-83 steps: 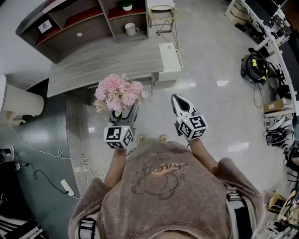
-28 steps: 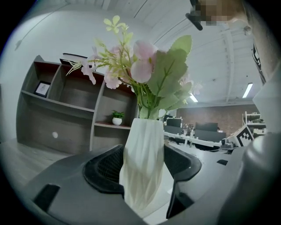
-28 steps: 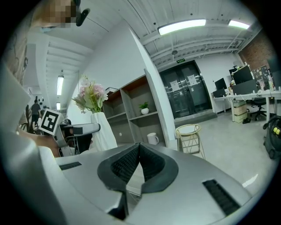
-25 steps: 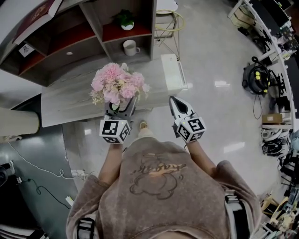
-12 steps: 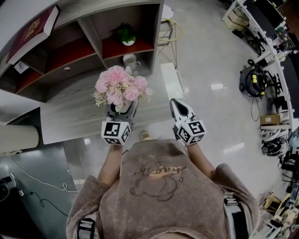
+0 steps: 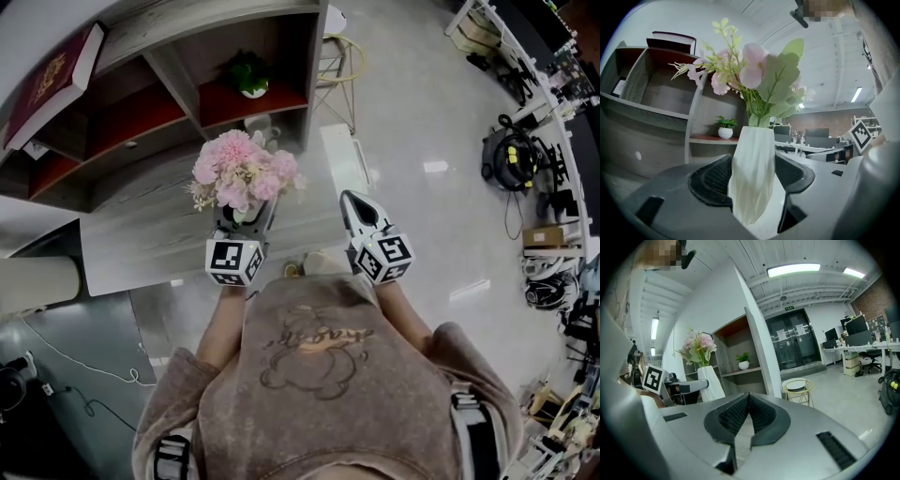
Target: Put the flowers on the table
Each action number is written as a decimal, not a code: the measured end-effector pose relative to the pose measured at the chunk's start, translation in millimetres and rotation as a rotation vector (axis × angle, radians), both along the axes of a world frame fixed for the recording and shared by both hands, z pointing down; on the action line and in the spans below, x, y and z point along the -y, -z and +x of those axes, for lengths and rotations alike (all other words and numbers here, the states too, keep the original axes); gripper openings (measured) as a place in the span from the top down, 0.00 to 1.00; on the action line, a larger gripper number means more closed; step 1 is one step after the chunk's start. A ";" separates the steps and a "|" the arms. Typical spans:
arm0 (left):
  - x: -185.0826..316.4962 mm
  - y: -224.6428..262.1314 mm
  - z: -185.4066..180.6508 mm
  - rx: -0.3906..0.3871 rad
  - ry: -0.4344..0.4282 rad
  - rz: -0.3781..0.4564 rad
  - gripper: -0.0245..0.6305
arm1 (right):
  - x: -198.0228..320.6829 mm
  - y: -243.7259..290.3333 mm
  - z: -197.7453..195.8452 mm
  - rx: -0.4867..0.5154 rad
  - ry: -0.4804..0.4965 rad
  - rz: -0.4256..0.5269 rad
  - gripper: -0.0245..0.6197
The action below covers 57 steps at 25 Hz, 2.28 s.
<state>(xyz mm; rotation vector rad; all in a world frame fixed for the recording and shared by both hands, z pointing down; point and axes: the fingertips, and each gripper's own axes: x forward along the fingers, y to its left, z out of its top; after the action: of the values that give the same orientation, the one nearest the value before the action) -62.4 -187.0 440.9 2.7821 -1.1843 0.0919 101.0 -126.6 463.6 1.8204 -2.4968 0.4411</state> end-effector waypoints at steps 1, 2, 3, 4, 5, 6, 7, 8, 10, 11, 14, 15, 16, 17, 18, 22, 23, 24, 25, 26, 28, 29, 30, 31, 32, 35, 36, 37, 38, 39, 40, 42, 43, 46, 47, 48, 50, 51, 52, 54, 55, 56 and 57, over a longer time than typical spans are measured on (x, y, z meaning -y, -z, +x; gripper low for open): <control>4.1 -1.6 0.8 0.003 0.002 0.002 0.50 | 4.3 -0.4 0.4 0.001 0.004 -0.001 0.97; 8.4 -3.3 1.6 0.006 0.006 0.002 0.50 | 8.6 -1.0 1.1 0.003 0.008 -0.002 0.97; 12.7 -5.2 2.5 0.008 0.011 0.001 0.50 | 12.7 -1.6 1.8 0.004 0.012 -0.005 0.97; 16.9 -7.1 3.4 0.009 0.016 -0.001 0.50 | 16.6 -2.3 2.4 0.005 0.017 -0.007 0.97; 21.1 -9.1 4.3 0.010 0.021 -0.001 0.50 | 20.5 -3.0 2.9 0.006 0.023 -0.008 0.97; 25.3 -11.0 5.2 0.011 0.025 0.000 0.50 | 24.5 -3.8 3.3 0.007 0.029 -0.009 0.97; 29.4 -13.1 6.3 0.012 0.028 0.002 0.50 | 28.2 -4.8 3.8 0.007 0.035 -0.011 0.97; 33.2 -15.3 7.4 0.013 0.032 0.005 0.50 | 31.4 -5.9 4.3 0.006 0.041 -0.014 0.97; 40.4 -20.2 9.8 0.016 0.038 0.008 0.50 | 37.0 -7.7 5.4 0.002 0.054 -0.020 0.97; 44.7 -22.8 10.8 0.018 0.041 0.009 0.50 | 40.3 -8.0 5.6 0.000 0.061 -0.022 0.97; 57.5 -32.6 13.5 0.023 0.049 0.012 0.50 | 51.1 -8.6 7.1 -0.006 0.076 -0.024 0.97; 60.7 -36.7 14.5 0.025 0.051 0.012 0.50 | 54.2 -9.6 8.1 -0.008 0.079 -0.026 0.97; 63.6 -40.9 15.6 0.027 0.053 0.011 0.50 | 57.0 -10.9 9.2 -0.010 0.082 -0.028 0.97; 66.4 -45.0 16.8 0.029 0.053 0.012 0.50 | 59.9 -12.3 10.3 -0.012 0.084 -0.030 0.97; 69.1 -48.7 18.1 0.032 0.052 0.013 0.50 | 62.8 -13.4 11.3 -0.014 0.086 -0.032 0.97; 80.0 -62.0 23.3 0.046 0.045 0.014 0.50 | 74.1 -16.6 14.5 -0.022 0.089 -0.041 0.97; 82.3 -65.0 24.2 0.049 0.044 0.013 0.50 | 76.3 -17.9 15.2 -0.023 0.089 -0.044 0.97; 84.4 -67.9 25.0 0.053 0.044 0.012 0.50 | 78.2 -19.2 15.8 -0.024 0.090 -0.048 0.97; 86.4 -70.5 25.8 0.058 0.043 0.011 0.50 | 79.9 -20.6 16.5 -0.024 0.090 -0.052 0.97; 88.2 -73.0 26.7 0.062 0.042 0.010 0.50 | 81.4 -21.9 17.3 -0.025 0.089 -0.057 0.97; 91.7 -78.3 28.2 0.070 0.042 0.007 0.50 | 84.2 -24.2 18.7 -0.028 0.089 -0.064 0.97; 93.6 -81.2 28.5 0.075 0.044 0.007 0.50 | 85.7 -25.2 19.1 -0.029 0.088 -0.068 0.97; 95.7 -84.2 28.7 0.080 0.045 0.006 0.50 | 87.3 -26.2 19.4 -0.031 0.088 -0.070 0.97; 97.9 -87.1 28.8 0.085 0.046 0.006 0.50 | 89.0 -27.2 19.7 -0.033 0.088 -0.073 0.97; 100.1 -89.9 28.9 0.089 0.048 0.005 0.50 | 90.6 -28.1 20.0 -0.034 0.088 -0.076 0.97; 105.4 -96.8 29.8 0.094 0.051 -0.001 0.50 | 93.7 -30.4 21.2 -0.038 0.085 -0.083 0.97; 107.0 -98.5 30.4 0.095 0.051 -0.003 0.50 | 94.4 -31.0 21.8 -0.040 0.084 -0.086 0.97; 108.6 -100.1 30.9 0.094 0.051 -0.004 0.50 | 95.2 -31.7 22.3 -0.041 0.083 -0.089 0.97; 110.5 -101.6 31.5 0.093 0.051 -0.005 0.50 | 96.0 -32.3 22.8 -0.042 0.081 -0.092 0.97; 112.3 -103.1 32.0 0.091 0.051 -0.006 0.50 | 96.9 -33.2 23.2 -0.043 0.080 -0.094 0.97; 114.2 -104.9 32.6 0.088 0.050 -0.007 0.50 | 97.7 -34.4 23.5 -0.044 0.079 -0.097 0.97; 117.9 -109.2 33.6 0.079 0.044 -0.011 0.50 | 99.4 -37.0 24.2 -0.047 0.075 -0.102 0.97; 119.6 -111.4 33.9 0.074 0.041 -0.012 0.50 | 100.2 -38.0 24.5 -0.049 0.074 -0.104 0.97; 123.9 -115.8 35.1 0.067 0.036 -0.010 0.50 | 101.5 -39.9 26.9 -0.058 0.069 -0.111 0.97; 125.1 -116.8 35.6 0.065 0.036 -0.009 0.50 | 101.7 -40.5 28.1 -0.059 0.067 -0.113 0.97; 126.0 -117.8 35.9 0.063 0.036 -0.009 0.50 | 101.7 -41.0 29.5 -0.061 0.064 -0.115 0.97; 127.4 -119.4 36.8 0.061 0.037 -0.010 0.50 | 101.6 -41.7 32.5 -0.063 0.058 -0.119 0.97; 127.9 -120.0 37.3 0.060 0.037 -0.011 0.50 | 101.7 -41.7 33.6 -0.064 0.056 -0.120 0.97; 128.2 -120.6 37.9 0.059 0.037 -0.012 0.50 | 102.0 -41.8 34.3 -0.066 0.055 -0.121 0.97; 128.6 -121.3 38.7 0.057 0.034 -0.013 0.50 | 103.0 -42.3 34.3 -0.066 0.055 -0.123 0.97; 128.9 -121.3 39.0 0.056 0.033 -0.013 0.50 | 103.6 -42.5 33.9 -0.066 0.057 -0.124 0.97; 129.3 -121.2 39.2 0.057 0.032 -0.013 0.50 | 104.2 -42.8 33.2 -0.065 0.059 -0.124 0.97; 129.7 -121.2 39.5 0.058 0.030 -0.013 0.50 | 104.7 -43.0 32.4 -0.065 0.061 -0.125 0.97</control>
<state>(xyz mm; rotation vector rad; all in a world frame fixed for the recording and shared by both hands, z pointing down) -22.8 -316.6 562.1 2.7675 -1.2340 0.1778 133.4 -231.3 506.7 1.6818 -2.4151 0.5137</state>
